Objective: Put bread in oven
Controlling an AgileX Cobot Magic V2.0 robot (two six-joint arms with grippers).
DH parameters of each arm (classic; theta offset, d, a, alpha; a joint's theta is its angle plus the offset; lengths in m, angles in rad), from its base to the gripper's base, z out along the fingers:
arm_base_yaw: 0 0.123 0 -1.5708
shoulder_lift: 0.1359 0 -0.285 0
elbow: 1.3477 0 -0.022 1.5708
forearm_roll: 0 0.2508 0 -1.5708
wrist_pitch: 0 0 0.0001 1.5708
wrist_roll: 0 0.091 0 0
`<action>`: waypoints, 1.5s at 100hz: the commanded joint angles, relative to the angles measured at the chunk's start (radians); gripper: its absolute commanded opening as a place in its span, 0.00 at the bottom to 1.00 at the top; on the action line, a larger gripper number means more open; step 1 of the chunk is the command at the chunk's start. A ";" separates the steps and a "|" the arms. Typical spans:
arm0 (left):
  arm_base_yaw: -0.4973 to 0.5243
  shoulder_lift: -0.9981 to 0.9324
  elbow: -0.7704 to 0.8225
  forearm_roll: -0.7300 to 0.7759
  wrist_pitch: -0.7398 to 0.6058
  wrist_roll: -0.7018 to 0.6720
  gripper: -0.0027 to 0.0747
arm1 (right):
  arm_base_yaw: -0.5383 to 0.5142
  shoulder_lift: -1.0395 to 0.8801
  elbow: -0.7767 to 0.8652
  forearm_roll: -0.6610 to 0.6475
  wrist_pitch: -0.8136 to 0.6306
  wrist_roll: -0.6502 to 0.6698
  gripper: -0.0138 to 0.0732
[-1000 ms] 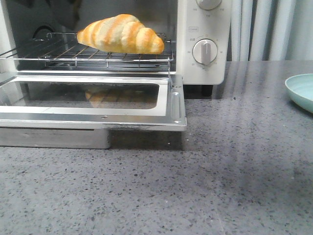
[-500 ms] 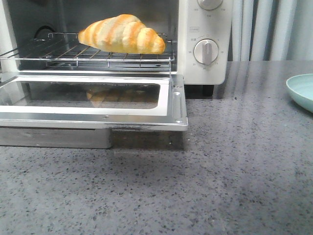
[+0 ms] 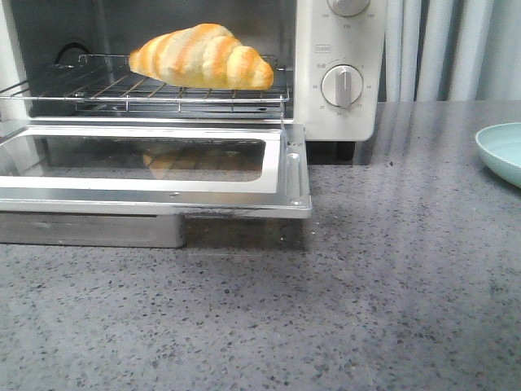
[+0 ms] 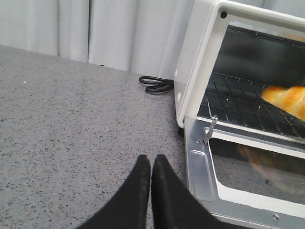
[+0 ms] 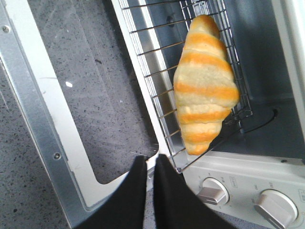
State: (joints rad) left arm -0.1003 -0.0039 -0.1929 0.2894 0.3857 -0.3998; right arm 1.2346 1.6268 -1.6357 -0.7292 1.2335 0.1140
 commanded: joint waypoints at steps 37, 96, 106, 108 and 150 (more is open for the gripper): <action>0.003 -0.019 -0.025 0.000 -0.081 -0.001 0.01 | -0.076 -0.227 0.244 -0.046 0.073 0.145 0.10; 0.003 -0.019 -0.025 0.000 -0.081 -0.001 0.01 | -0.116 -0.435 0.530 0.032 0.073 0.324 0.10; 0.003 -0.019 -0.025 0.000 -0.081 -0.001 0.01 | -0.127 -0.445 0.543 0.032 0.073 0.324 0.10; 0.003 -0.019 -0.025 0.000 -0.081 -0.001 0.01 | -0.129 -0.447 0.549 0.032 0.073 0.326 0.10; 0.003 -0.019 -0.025 0.000 -0.081 -0.001 0.01 | -0.193 -0.713 0.791 0.095 -0.250 0.446 0.10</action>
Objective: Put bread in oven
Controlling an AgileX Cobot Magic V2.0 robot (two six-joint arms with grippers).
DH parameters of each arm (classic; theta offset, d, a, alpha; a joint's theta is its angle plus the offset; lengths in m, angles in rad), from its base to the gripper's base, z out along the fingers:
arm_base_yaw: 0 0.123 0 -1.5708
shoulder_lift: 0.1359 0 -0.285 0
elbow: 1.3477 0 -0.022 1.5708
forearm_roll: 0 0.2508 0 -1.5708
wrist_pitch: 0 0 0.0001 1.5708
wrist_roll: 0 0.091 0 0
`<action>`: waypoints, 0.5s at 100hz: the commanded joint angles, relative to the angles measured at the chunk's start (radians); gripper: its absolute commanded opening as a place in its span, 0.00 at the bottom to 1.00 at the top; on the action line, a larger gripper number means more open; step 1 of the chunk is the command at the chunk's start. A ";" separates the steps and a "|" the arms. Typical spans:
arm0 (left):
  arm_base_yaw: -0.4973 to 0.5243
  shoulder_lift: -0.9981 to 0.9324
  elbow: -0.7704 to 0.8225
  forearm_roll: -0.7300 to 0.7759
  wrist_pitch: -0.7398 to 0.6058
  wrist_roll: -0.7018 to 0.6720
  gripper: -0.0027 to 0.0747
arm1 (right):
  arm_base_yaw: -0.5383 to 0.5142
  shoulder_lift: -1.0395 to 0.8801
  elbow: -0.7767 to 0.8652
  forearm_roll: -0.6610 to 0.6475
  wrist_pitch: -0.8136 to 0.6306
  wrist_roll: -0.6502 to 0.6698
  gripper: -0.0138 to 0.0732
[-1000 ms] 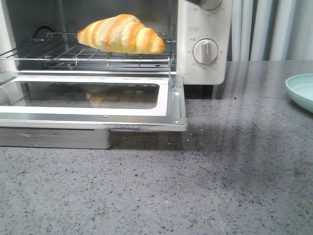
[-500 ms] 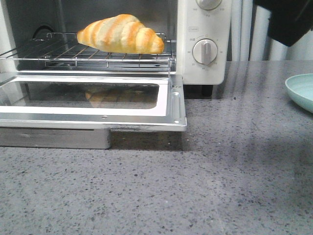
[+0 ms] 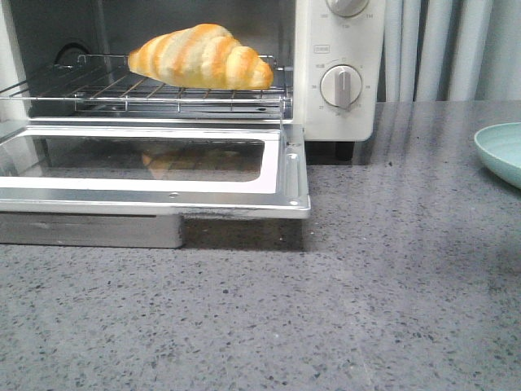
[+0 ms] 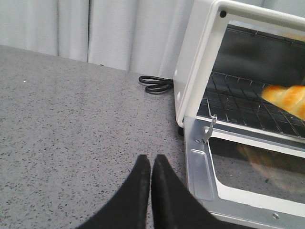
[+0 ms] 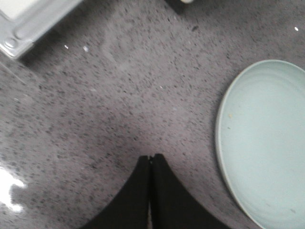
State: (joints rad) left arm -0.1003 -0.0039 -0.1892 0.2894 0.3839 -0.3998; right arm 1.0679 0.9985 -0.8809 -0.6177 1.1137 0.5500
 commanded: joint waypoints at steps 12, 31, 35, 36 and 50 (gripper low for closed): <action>0.003 -0.019 -0.028 0.000 -0.079 -0.001 0.01 | -0.082 -0.184 0.148 0.013 -0.252 0.010 0.10; 0.003 -0.019 -0.028 0.000 -0.079 -0.001 0.01 | -0.214 -0.323 0.322 0.047 -0.445 0.010 0.10; 0.003 -0.019 -0.028 0.000 -0.079 -0.001 0.01 | -0.241 -0.353 0.361 0.049 -0.502 0.008 0.10; 0.003 -0.019 -0.028 0.000 -0.079 -0.001 0.01 | -0.252 -0.358 0.367 0.049 -0.512 0.008 0.10; 0.003 -0.019 -0.028 0.000 -0.079 -0.001 0.01 | -0.358 -0.456 0.494 0.061 -0.705 -0.003 0.10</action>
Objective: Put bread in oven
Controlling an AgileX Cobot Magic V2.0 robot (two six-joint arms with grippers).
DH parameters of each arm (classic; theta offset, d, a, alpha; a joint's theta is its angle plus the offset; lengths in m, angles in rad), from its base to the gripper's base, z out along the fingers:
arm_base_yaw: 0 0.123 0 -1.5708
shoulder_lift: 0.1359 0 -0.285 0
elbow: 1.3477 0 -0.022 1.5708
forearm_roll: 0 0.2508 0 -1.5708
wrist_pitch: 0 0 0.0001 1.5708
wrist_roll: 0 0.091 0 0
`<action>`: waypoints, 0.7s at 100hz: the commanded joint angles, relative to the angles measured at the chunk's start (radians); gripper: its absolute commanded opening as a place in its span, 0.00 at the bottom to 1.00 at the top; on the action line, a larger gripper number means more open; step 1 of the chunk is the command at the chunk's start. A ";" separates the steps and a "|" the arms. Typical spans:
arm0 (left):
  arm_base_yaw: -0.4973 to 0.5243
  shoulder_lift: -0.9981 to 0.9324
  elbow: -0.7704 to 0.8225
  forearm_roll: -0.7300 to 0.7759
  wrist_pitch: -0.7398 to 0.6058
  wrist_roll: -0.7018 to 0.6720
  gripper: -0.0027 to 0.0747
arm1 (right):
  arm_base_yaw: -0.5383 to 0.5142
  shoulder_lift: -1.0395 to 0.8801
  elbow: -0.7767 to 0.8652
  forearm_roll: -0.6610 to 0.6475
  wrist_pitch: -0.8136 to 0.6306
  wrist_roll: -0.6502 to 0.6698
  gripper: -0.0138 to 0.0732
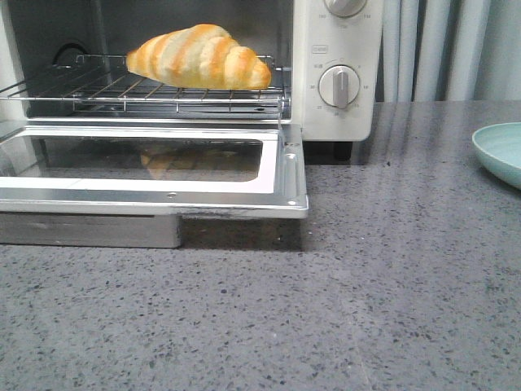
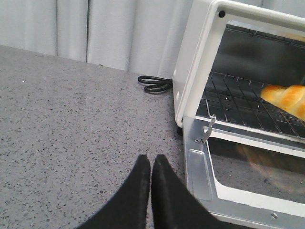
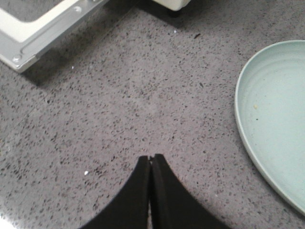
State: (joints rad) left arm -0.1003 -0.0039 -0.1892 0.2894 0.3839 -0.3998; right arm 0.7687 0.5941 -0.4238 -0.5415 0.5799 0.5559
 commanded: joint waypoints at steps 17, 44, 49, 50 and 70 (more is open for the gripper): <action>0.003 -0.019 -0.028 0.000 -0.079 -0.001 0.01 | -0.143 -0.171 0.169 0.111 -0.363 -0.168 0.10; 0.003 -0.019 -0.028 0.000 -0.079 -0.001 0.01 | -0.305 -0.311 0.307 0.293 -0.463 -0.226 0.10; 0.003 -0.019 -0.028 0.000 -0.079 -0.001 0.01 | -0.349 -0.330 0.309 0.307 -0.463 -0.226 0.10; 0.003 -0.019 -0.028 0.000 -0.079 -0.001 0.01 | -0.355 -0.332 0.309 0.310 -0.463 -0.226 0.10; 0.003 -0.019 -0.028 0.000 -0.079 -0.001 0.01 | -0.563 -0.359 0.339 0.358 -0.492 -0.265 0.10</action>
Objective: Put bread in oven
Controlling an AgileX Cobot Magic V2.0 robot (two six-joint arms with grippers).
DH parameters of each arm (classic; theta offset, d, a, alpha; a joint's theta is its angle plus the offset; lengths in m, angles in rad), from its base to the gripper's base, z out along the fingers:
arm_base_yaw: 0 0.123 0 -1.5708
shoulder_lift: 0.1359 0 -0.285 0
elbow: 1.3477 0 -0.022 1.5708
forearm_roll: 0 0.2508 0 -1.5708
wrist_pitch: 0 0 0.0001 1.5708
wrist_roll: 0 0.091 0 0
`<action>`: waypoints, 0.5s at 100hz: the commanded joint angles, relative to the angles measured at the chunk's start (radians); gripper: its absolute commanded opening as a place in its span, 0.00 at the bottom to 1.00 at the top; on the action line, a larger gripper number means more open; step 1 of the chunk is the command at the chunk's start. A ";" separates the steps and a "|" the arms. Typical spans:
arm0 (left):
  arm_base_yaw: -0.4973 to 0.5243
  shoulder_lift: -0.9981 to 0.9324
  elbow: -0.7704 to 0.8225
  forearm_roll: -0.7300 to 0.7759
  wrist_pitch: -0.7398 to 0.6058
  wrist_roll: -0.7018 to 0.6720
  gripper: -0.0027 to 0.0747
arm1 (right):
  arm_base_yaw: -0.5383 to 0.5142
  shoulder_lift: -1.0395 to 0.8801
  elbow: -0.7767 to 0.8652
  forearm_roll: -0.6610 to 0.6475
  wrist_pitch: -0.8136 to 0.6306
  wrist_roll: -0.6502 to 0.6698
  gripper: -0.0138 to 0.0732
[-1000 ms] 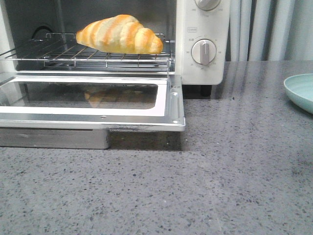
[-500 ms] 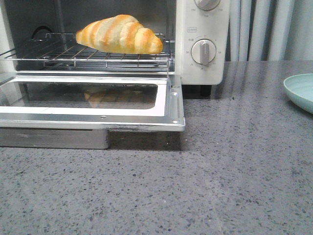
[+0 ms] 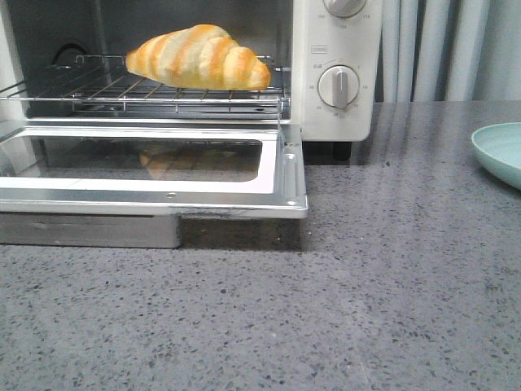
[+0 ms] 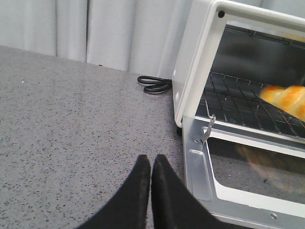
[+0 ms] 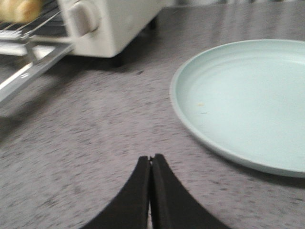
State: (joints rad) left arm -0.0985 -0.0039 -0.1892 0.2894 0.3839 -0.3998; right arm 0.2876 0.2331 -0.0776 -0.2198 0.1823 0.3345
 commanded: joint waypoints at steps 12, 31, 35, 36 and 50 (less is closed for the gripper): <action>0.002 -0.019 -0.028 0.000 -0.079 -0.001 0.01 | -0.178 0.002 0.044 0.175 -0.175 -0.168 0.10; 0.002 -0.019 -0.028 0.000 -0.079 -0.001 0.01 | -0.238 -0.023 0.099 0.178 -0.249 -0.171 0.10; 0.002 -0.019 -0.028 0.000 -0.079 -0.001 0.01 | -0.242 -0.046 0.099 0.178 -0.230 -0.176 0.10; 0.002 -0.019 -0.028 0.000 -0.079 -0.001 0.01 | -0.244 -0.049 0.099 0.178 -0.228 -0.178 0.10; 0.002 -0.019 -0.028 0.000 -0.079 -0.001 0.01 | -0.253 -0.094 0.099 0.178 -0.216 -0.208 0.10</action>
State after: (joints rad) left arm -0.0985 -0.0039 -0.1892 0.2894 0.3818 -0.3998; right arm 0.0455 0.1471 0.0118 -0.0437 0.0346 0.1626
